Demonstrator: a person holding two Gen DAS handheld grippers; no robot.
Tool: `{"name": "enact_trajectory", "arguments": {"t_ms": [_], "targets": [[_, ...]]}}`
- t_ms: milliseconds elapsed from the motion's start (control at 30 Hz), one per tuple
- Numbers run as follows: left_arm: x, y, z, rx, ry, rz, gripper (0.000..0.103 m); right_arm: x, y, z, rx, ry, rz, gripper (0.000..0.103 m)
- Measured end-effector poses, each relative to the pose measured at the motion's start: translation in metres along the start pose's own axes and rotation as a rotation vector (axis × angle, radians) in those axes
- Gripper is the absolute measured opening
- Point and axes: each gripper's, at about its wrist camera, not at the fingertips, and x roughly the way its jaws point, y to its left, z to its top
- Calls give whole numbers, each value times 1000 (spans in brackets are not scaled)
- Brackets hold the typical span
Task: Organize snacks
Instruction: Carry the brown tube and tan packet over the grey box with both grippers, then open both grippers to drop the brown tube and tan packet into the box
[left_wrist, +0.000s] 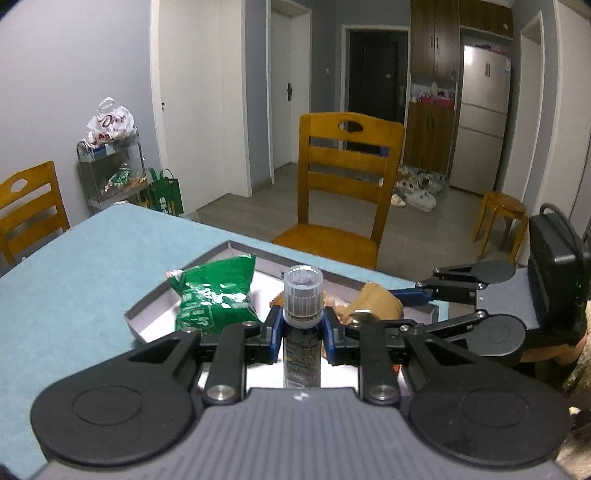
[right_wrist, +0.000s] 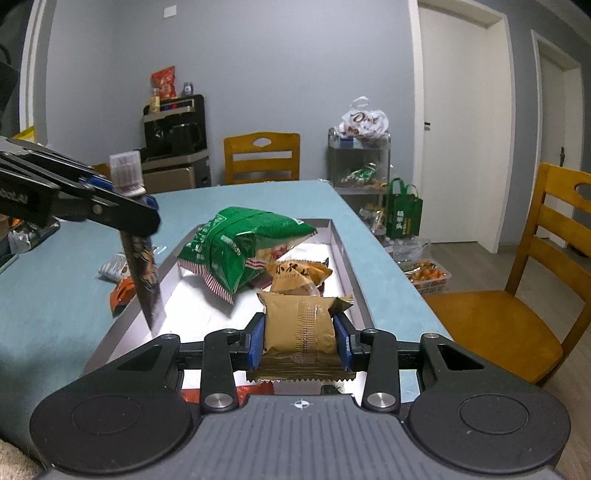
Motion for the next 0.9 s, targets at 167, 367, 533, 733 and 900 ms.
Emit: {"name": "enact_trajectory", "arguments": {"t_ms": [167,367,533,733,900], "targets": [[20,-3,1,18,19,0,19,1,-1,-1,1,-1,9,40],[46,-12,7,37,36,3,19,2,0,-4,-9,-2,11,40],[68,-19,16,63,33,5,19,1,-1,-5,-12,0,10,40],[92,-28,19,87,46,-8,20,1,-1,-5,-14,4,5,40],[117,-33,14,97,110,-23,20,5,1,-4,-17,13,-2,40]]}}
